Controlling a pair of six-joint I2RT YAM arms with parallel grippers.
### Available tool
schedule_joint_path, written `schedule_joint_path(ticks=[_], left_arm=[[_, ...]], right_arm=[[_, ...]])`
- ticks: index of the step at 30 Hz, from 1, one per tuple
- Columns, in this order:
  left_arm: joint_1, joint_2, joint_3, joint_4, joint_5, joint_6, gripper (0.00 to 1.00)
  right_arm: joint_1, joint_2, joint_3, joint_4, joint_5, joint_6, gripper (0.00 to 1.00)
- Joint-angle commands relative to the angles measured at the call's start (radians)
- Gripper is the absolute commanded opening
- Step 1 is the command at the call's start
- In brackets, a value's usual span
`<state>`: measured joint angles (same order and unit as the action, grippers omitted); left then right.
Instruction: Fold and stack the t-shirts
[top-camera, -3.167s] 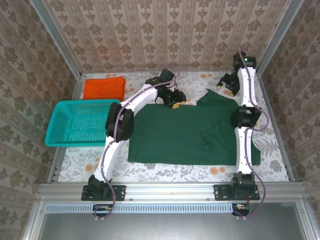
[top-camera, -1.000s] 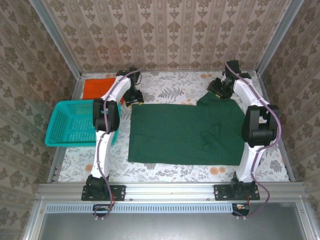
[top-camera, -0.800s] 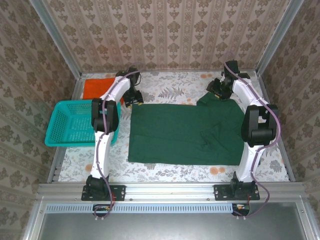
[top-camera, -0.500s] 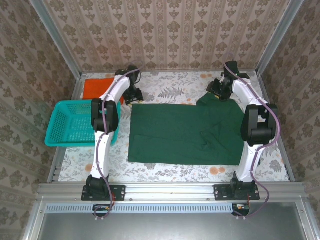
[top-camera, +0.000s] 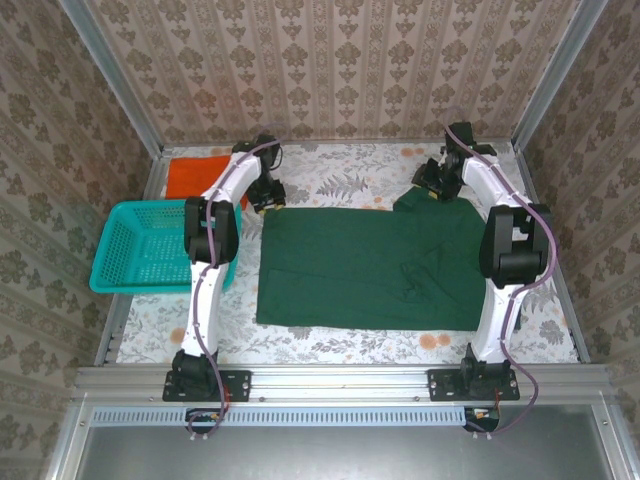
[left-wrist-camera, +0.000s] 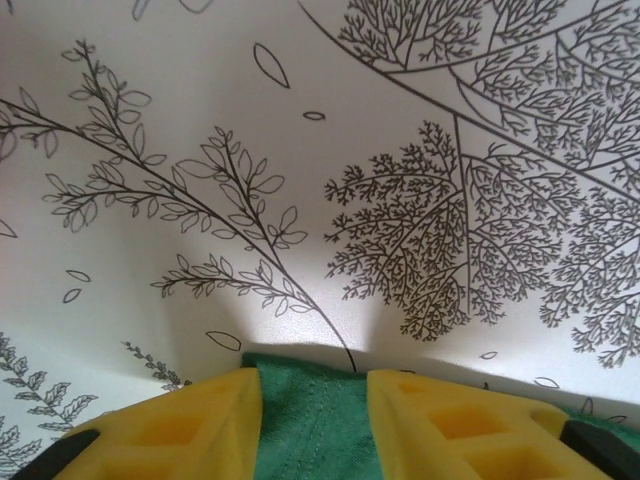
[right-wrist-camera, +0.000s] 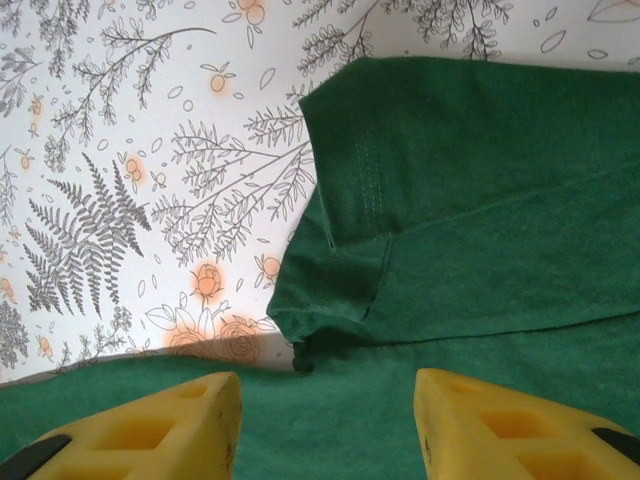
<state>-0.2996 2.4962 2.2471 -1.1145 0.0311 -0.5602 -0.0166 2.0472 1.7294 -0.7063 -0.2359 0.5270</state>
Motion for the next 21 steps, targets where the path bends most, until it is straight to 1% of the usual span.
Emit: schedule_joint_path(ticks=[1, 4, 7, 11, 15, 17, 21], left_arm=[[-0.002, 0.019, -0.017, -0.024, 0.000, 0.016, 0.38], [0.000, 0.026, -0.008, -0.022, -0.007, 0.022, 0.36], [0.005, 0.034, 0.006, -0.025, -0.008, 0.026, 0.31], [0.005, 0.039, 0.011, -0.020, 0.000, 0.033, 0.21], [0.005, 0.040, 0.013, -0.018, 0.009, 0.035, 0.12], [0.005, 0.040, 0.014, -0.016, 0.012, 0.039, 0.06], [-0.001, 0.039, 0.013, -0.019, 0.012, 0.044, 0.02]], right_arm=[[0.005, 0.033, 0.050, -0.038, 0.025, 0.006, 0.51], [0.007, 0.057, 0.083, -0.058, 0.040, 0.012, 0.51], [0.009, 0.087, 0.120, -0.087, 0.061, 0.016, 0.50], [0.016, 0.137, 0.179, -0.131, 0.090, 0.016, 0.49], [0.032, 0.196, 0.248, -0.175, 0.112, 0.009, 0.48], [0.040, 0.226, 0.287, -0.203, 0.124, 0.009, 0.48], [0.052, 0.287, 0.368, -0.259, 0.154, 0.006, 0.45]])
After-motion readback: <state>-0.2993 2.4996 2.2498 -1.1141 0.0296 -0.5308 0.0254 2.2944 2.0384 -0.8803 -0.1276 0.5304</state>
